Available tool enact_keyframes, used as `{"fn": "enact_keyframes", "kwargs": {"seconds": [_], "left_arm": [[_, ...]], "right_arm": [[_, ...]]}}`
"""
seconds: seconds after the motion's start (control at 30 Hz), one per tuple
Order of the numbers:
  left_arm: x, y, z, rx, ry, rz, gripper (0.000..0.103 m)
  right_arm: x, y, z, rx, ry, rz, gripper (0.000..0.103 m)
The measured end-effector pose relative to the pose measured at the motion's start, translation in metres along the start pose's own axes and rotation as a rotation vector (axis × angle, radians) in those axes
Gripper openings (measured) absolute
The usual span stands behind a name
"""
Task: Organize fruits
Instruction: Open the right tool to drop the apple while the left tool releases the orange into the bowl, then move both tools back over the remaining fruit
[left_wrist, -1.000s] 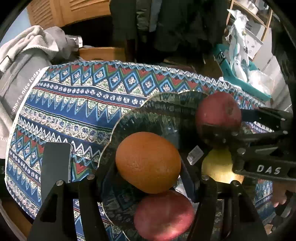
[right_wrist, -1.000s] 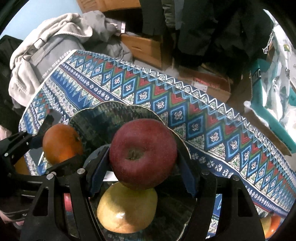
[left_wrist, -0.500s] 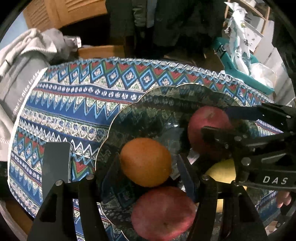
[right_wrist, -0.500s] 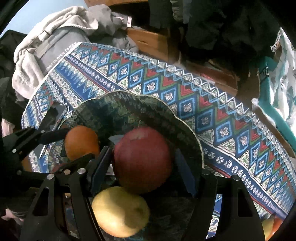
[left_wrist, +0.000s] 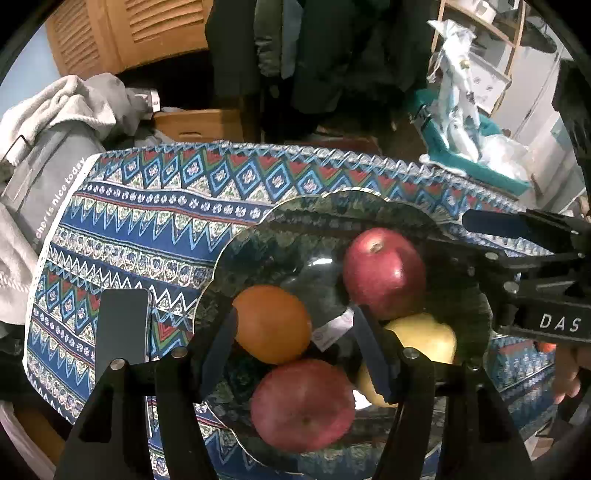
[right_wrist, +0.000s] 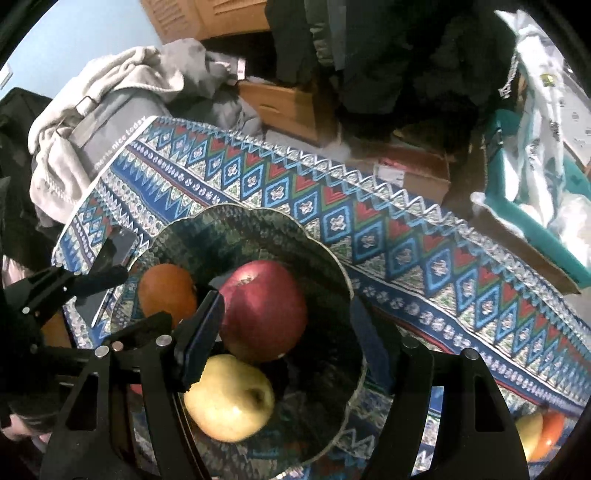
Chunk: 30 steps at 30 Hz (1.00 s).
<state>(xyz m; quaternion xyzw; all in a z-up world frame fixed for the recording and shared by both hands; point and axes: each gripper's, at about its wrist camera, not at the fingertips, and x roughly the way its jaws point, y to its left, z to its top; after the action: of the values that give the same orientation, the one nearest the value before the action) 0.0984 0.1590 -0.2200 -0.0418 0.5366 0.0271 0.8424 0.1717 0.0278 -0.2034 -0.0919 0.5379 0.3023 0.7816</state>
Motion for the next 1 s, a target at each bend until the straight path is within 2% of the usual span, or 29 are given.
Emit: {"fn": "enact_keyframes", "kwargs": {"seconds": [0.3, 1.0], "left_arm": [[-0.026, -0.021, 0.001, 0.024, -0.040, -0.031, 0.070], [-0.070, -0.114, -0.001, 0.198, -0.103, -0.109, 0.074]], "right_arm": [[-0.041, -0.006, -0.010, -0.009, -0.046, -0.066, 0.072], [-0.130, -0.055, -0.059, 0.064, -0.092, -0.213, 0.072]]}}
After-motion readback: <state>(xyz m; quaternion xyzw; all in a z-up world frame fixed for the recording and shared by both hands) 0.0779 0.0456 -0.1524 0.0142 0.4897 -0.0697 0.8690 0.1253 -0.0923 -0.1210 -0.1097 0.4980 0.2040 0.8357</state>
